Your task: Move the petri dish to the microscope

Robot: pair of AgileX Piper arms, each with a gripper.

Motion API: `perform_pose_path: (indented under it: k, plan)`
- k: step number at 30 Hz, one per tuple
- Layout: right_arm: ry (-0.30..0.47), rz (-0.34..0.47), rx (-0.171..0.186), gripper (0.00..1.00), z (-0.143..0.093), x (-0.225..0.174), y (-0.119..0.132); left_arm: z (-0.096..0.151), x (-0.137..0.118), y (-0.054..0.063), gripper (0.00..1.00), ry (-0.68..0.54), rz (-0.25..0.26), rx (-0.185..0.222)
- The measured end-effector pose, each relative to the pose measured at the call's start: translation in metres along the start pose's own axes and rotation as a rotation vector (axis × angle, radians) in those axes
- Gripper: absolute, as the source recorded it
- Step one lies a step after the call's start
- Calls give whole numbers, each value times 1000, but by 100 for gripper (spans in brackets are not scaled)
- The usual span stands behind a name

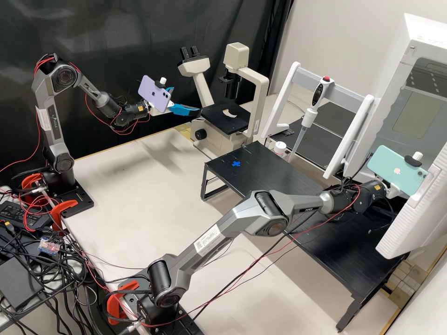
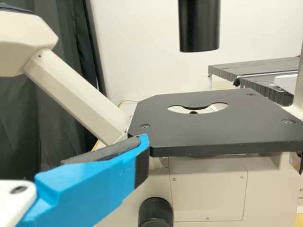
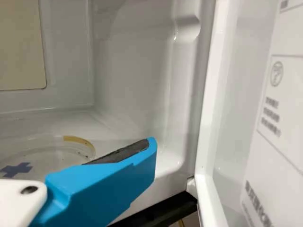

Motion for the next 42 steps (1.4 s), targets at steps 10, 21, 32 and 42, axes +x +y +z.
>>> perform_pose_path:
  k: [10, 21, 32, 42]
  plan:
    - [-21, -17, 3, 100, 7, 2, -9, 0, 0, 0, 100, 0, 0, 0]
    - [-25, -47, 15, 100, 2, -1, -19, 0, 0, 0, 100, 0, 0, 0]
    - [-30, -48, 14, 0, 0, -1, -20, 0, 0, 0, 100, 0, 0, 0]
    - [-36, -50, 14, 0, 1, -1, -20, 0, 0, 0, 100, 0, 0, 0]
